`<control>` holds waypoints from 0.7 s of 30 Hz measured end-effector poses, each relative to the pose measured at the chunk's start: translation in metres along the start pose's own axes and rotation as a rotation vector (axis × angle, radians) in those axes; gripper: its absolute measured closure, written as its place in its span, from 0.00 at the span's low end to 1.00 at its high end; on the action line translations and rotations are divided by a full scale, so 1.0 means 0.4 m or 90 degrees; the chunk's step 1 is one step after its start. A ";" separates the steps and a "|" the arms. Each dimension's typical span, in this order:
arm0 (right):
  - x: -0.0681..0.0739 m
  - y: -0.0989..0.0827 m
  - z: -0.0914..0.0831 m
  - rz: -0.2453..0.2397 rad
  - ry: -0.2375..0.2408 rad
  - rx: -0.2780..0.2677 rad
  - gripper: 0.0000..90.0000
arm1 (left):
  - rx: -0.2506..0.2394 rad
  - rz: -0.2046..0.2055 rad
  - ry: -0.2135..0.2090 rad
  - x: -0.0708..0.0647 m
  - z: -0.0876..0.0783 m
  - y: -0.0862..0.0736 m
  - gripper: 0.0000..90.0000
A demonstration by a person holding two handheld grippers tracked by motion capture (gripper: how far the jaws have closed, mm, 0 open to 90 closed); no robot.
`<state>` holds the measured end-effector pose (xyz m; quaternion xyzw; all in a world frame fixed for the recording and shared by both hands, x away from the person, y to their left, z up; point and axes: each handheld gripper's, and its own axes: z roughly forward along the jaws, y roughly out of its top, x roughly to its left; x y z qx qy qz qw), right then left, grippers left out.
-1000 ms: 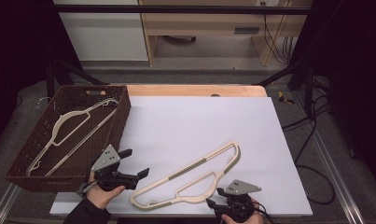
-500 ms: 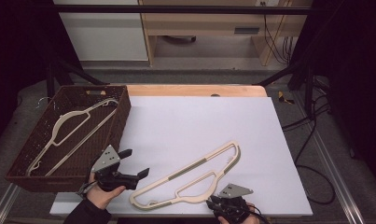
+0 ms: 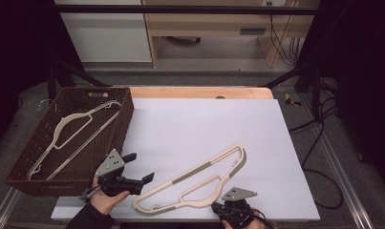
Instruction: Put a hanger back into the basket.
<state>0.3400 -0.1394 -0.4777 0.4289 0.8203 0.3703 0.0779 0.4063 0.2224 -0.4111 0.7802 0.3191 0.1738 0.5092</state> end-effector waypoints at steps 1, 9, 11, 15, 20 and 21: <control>0.001 0.001 -0.001 0.005 -0.001 0.001 0.97 | 0.001 0.002 -0.001 -0.002 0.000 0.000 0.07; -0.001 0.016 -0.016 0.020 -0.020 -0.008 0.99 | 0.008 0.017 -0.029 -0.050 0.021 0.009 0.07; 0.000 0.022 -0.018 0.014 -0.025 -0.010 0.99 | 0.015 0.028 -0.043 -0.074 0.034 0.014 0.08; 0.002 0.037 -0.031 0.025 -0.031 -0.015 0.99 | 0.039 0.048 -0.076 -0.126 0.064 0.029 0.08; -0.002 0.047 -0.036 -0.001 -0.025 -0.021 0.99 | 0.068 0.077 -0.101 -0.184 0.100 0.049 0.09; 0.002 0.050 -0.036 0.006 -0.030 -0.016 0.99 | 0.076 0.082 -0.106 -0.195 0.111 0.051 0.09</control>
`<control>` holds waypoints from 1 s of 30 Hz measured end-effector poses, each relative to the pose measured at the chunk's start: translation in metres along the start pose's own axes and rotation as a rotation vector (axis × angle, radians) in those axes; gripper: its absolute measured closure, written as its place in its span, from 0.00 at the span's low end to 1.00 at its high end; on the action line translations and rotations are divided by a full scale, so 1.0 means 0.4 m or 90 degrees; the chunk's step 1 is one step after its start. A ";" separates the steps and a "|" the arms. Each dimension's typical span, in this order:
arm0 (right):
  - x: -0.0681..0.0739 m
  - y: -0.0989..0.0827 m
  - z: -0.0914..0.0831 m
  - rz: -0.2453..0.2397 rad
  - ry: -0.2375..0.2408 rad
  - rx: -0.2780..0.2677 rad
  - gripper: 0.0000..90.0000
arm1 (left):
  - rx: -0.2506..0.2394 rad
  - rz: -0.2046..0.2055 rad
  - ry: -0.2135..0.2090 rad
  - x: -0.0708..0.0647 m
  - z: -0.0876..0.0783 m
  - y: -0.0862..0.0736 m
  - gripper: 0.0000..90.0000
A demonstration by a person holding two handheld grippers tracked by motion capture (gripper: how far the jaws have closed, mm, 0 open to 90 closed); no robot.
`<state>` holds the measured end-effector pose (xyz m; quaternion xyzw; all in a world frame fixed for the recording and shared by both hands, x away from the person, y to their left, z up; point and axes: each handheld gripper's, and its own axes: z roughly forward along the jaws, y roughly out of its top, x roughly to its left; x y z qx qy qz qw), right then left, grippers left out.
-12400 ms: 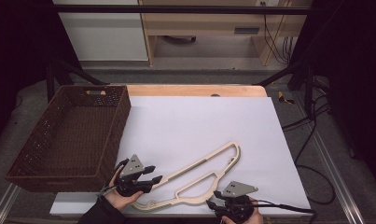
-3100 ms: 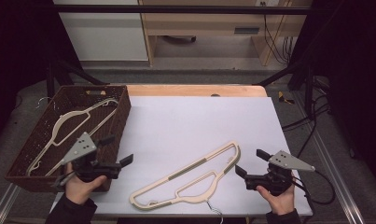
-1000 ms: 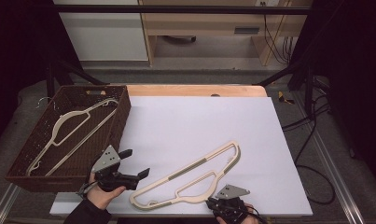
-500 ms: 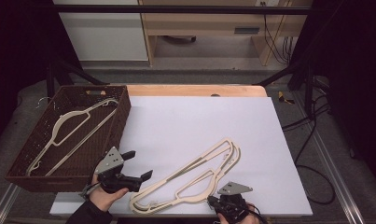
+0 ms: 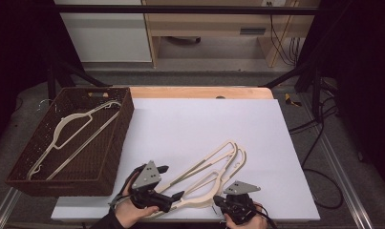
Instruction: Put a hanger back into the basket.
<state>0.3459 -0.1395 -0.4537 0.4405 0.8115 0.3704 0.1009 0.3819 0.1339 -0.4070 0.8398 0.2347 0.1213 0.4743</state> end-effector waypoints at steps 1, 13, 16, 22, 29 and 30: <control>0.002 0.003 0.000 -0.001 0.001 0.002 0.99 | 0.000 0.000 0.000 0.000 0.000 0.000 0.10; -0.001 0.031 -0.015 -0.014 0.005 -0.003 0.99 | 0.138 0.075 -0.057 -0.069 0.154 -0.002 0.26; 0.000 0.036 -0.019 -0.019 0.006 -0.008 0.99 | 0.167 0.095 -0.059 -0.075 0.177 -0.004 0.35; 0.004 0.045 -0.030 -0.007 0.003 -0.004 0.99 | 0.203 0.109 -0.042 -0.077 0.200 -0.010 0.51; 0.000 0.051 -0.037 -0.024 0.000 -0.008 0.99 | 0.211 0.113 -0.047 -0.083 0.205 -0.010 0.71; 0.001 0.052 -0.038 -0.024 -0.002 -0.008 0.99 | 0.207 0.112 -0.048 -0.084 0.205 -0.010 0.73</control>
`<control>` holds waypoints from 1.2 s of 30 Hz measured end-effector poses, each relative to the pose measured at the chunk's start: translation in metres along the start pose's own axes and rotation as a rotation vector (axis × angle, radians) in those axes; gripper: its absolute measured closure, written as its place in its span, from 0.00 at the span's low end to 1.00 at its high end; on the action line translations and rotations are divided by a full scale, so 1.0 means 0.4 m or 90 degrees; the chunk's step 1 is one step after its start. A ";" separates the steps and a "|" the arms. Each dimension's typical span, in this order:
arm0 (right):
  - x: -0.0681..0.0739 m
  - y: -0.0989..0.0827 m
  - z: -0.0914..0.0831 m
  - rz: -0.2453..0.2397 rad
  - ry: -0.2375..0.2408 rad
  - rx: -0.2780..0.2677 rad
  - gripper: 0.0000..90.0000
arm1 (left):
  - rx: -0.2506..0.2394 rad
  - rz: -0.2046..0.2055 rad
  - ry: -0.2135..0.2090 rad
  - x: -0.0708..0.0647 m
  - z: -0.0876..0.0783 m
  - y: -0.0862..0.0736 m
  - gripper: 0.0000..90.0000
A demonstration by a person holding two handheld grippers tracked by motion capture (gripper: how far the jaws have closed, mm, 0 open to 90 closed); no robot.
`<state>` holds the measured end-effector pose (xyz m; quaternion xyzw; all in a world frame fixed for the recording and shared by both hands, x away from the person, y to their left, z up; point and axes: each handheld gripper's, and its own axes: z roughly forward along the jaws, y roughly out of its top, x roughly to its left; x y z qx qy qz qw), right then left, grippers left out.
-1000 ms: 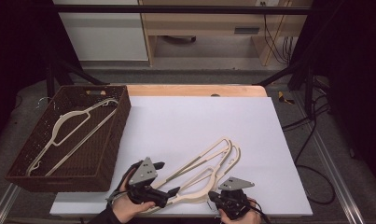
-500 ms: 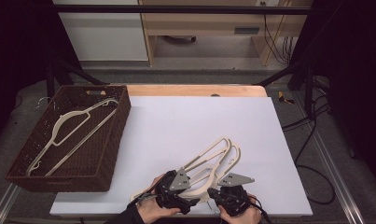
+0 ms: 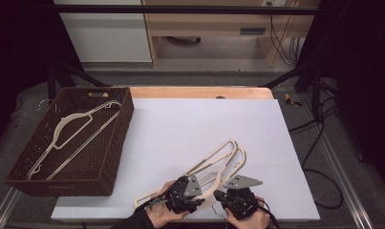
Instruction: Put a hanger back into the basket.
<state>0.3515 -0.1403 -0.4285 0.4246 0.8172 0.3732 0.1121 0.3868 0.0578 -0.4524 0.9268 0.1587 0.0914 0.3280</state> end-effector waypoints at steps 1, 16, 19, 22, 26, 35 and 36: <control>0.000 0.001 0.000 0.000 -0.002 -0.001 0.99 | 0.004 0.004 0.000 -0.001 -0.002 0.002 0.77; -0.061 0.027 -0.090 0.022 0.046 -0.165 0.69 | -0.029 0.012 0.014 0.003 -0.050 0.009 0.83; -0.090 0.031 -0.119 0.031 0.035 -0.225 0.57 | -0.035 0.009 0.016 0.006 -0.058 0.010 0.83; -0.114 0.029 -0.129 0.030 0.008 -0.258 0.45 | -0.046 0.000 0.020 0.008 -0.067 0.010 0.84; -0.159 0.015 -0.127 0.036 -0.007 -0.273 0.36 | -0.052 -0.005 0.028 0.015 -0.084 0.009 0.85; -0.226 -0.023 -0.092 0.048 -0.022 -0.260 0.21 | -0.081 -0.039 0.052 0.056 -0.139 0.000 0.89; -0.228 -0.024 -0.090 0.049 -0.023 -0.257 0.20 | -0.084 -0.046 0.058 0.063 -0.146 -0.002 0.89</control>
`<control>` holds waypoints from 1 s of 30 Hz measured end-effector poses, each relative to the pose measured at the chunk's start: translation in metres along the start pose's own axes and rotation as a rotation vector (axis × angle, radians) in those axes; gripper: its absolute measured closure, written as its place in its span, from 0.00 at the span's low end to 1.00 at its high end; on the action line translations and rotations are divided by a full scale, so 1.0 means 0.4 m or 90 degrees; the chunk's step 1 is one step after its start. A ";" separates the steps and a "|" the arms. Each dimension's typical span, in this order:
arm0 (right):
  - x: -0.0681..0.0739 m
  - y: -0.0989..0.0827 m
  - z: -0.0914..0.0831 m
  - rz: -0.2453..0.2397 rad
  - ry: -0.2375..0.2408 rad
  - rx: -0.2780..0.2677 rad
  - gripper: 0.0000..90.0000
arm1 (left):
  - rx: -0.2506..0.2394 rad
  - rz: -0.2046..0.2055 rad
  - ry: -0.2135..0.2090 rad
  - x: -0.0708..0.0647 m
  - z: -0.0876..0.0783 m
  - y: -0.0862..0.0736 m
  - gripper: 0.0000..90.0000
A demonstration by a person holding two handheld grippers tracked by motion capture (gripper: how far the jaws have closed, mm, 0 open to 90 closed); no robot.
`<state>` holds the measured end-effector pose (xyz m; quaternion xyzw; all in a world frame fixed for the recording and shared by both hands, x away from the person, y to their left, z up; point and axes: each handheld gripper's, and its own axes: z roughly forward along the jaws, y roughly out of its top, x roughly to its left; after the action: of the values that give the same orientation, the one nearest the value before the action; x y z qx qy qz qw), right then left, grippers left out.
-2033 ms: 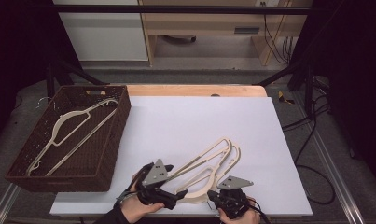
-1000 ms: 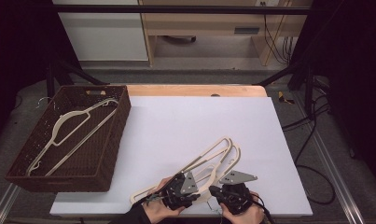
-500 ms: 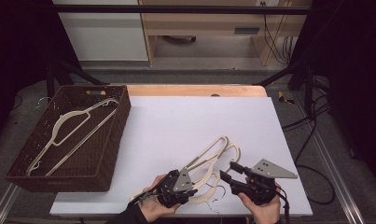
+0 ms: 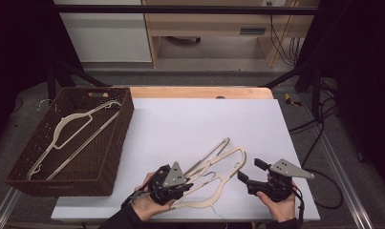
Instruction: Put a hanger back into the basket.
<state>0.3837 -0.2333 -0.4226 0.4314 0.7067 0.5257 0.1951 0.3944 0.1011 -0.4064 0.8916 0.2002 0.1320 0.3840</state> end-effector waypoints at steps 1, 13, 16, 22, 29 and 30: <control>-0.004 -0.003 0.002 -0.001 -0.003 0.003 0.19 | -0.002 -0.003 0.005 0.005 -0.004 0.000 0.90; -0.016 -0.014 0.006 -0.003 -0.020 0.009 0.12 | -0.038 -0.088 0.068 0.107 -0.054 -0.023 0.95; -0.016 -0.014 0.003 -0.003 -0.018 0.008 0.12 | -0.047 -0.095 0.075 0.117 -0.065 -0.025 0.95; -0.015 -0.015 0.003 -0.011 -0.014 0.005 0.10 | -0.073 -0.098 0.081 0.126 -0.107 -0.018 0.96; -0.020 -0.005 -0.012 -0.012 -0.015 -0.003 0.09 | -0.113 -0.096 0.077 0.125 -0.170 0.005 0.96; -0.022 -0.004 -0.013 -0.012 -0.015 -0.005 0.09 | -0.121 -0.096 0.075 0.124 -0.184 0.010 0.96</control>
<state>0.3842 -0.2433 -0.4236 0.4300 0.7065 0.5212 0.2103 0.4106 0.1678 -0.3501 0.8242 0.2755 0.1734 0.4634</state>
